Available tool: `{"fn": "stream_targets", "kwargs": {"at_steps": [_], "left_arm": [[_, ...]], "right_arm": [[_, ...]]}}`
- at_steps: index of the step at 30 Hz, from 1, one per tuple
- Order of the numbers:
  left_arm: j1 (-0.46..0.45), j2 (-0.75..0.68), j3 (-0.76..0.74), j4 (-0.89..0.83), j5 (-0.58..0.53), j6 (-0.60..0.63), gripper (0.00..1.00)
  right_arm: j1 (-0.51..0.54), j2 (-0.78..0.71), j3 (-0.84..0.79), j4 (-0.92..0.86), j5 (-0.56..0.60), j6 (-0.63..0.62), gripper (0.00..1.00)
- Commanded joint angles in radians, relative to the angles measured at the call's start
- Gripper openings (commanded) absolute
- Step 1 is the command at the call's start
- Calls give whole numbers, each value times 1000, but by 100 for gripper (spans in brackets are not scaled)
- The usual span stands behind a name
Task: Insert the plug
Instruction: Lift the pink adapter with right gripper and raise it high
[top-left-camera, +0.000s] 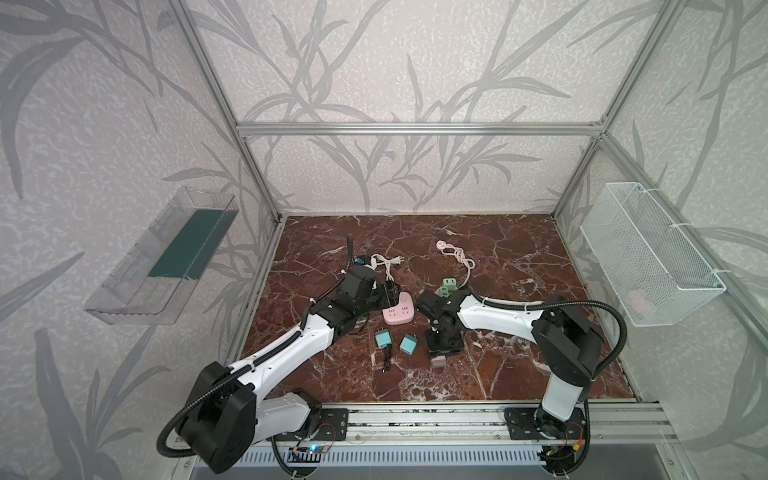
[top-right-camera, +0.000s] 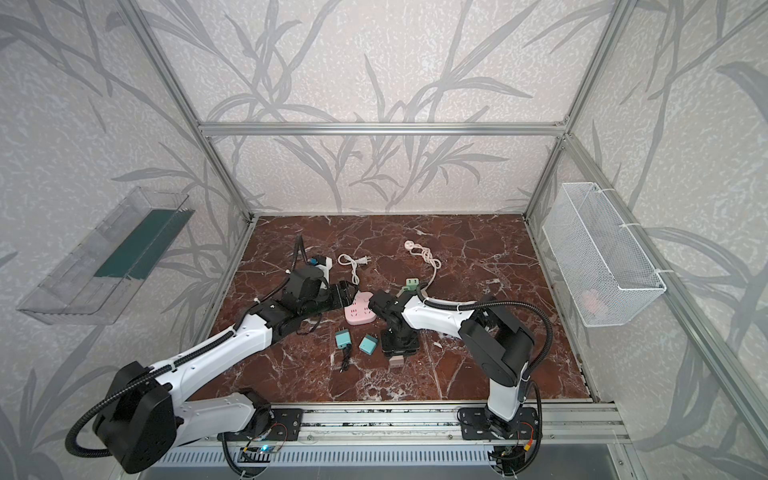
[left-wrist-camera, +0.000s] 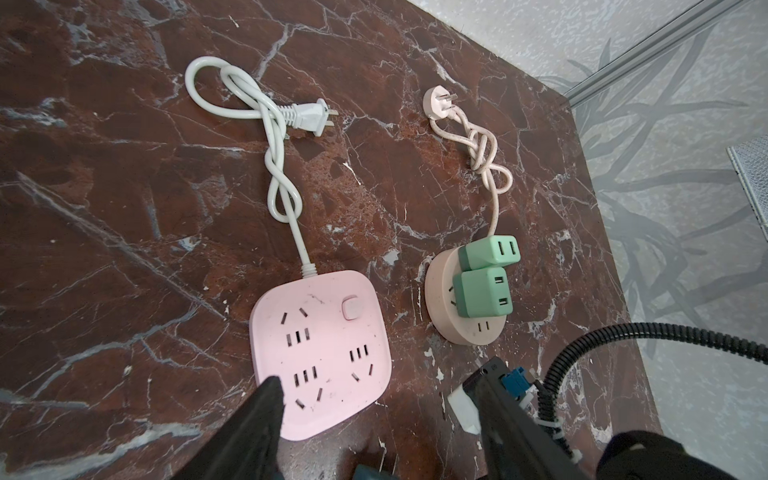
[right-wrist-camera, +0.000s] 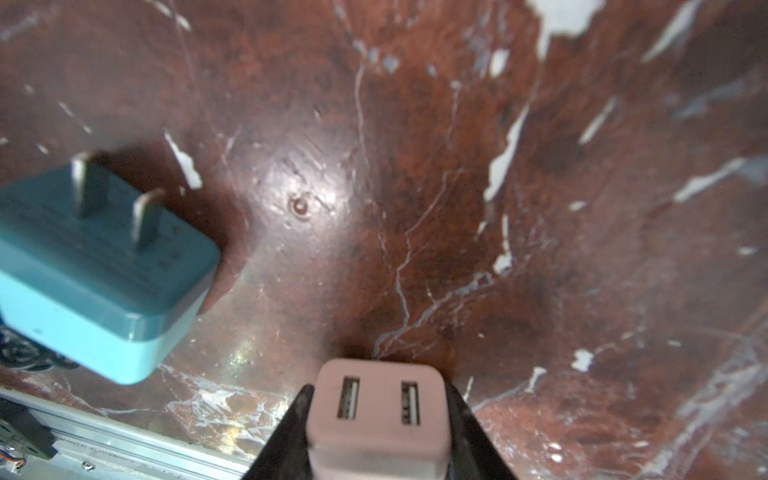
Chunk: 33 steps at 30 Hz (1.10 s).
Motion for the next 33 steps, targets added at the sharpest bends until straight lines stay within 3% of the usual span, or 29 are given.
{"fn": "stream_targets", "kwargs": {"at_steps": [1, 7, 13, 19, 27, 33], "left_arm": [[1, 9, 17, 21, -11, 0, 72], [2, -10, -24, 91, -8, -16, 72], [3, -44, -86, 220, 20, -43, 72], [-14, -84, -172, 464, 108, -87, 69], [-183, -85, -184, 616, 102, -25, 65], [-235, -83, -184, 644, 86, -32, 64]], "right_arm": [[-14, -22, -1, 4, 7, -14, 0], [-60, -72, 52, -45, 28, -50, 0], [-141, -152, 165, -187, 174, -21, 0], [-194, -219, 249, -123, 225, 11, 0], [-201, -179, 375, -25, 251, 68, 0], [-205, -167, 411, 11, 224, 107, 0]]}}
